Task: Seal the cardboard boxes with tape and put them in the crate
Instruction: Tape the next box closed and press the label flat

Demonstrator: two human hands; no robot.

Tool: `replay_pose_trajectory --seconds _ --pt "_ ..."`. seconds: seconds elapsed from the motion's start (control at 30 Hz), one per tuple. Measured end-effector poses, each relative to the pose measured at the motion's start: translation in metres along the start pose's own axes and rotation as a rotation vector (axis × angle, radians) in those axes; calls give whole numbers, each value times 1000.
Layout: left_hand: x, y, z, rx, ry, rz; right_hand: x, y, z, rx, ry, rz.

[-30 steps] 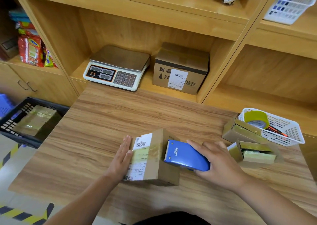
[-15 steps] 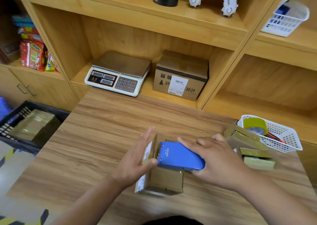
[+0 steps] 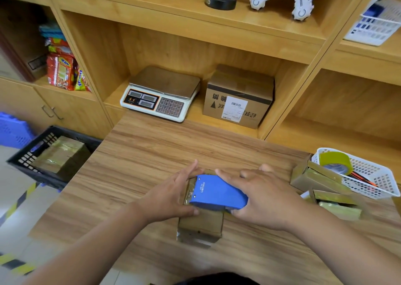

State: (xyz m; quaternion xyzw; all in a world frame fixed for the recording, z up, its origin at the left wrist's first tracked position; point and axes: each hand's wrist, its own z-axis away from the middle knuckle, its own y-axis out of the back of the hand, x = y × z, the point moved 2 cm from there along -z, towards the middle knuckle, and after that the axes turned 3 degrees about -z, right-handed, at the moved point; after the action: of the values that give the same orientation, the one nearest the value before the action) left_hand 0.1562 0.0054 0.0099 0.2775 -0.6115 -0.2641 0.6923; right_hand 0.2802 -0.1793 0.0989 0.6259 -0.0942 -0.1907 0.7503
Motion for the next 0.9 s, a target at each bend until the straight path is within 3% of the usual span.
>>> replay_pose_trajectory --seconds 0.23,0.57,0.9 --pt "-2 -2 -4 -8 7 37 18 2 16 13 18 -38" --pt "1 -3 -5 -38 30 14 81 4 77 2 -104 -71" --pt "8 -4 -2 -7 50 -24 82 -38 64 -45 -86 -12"
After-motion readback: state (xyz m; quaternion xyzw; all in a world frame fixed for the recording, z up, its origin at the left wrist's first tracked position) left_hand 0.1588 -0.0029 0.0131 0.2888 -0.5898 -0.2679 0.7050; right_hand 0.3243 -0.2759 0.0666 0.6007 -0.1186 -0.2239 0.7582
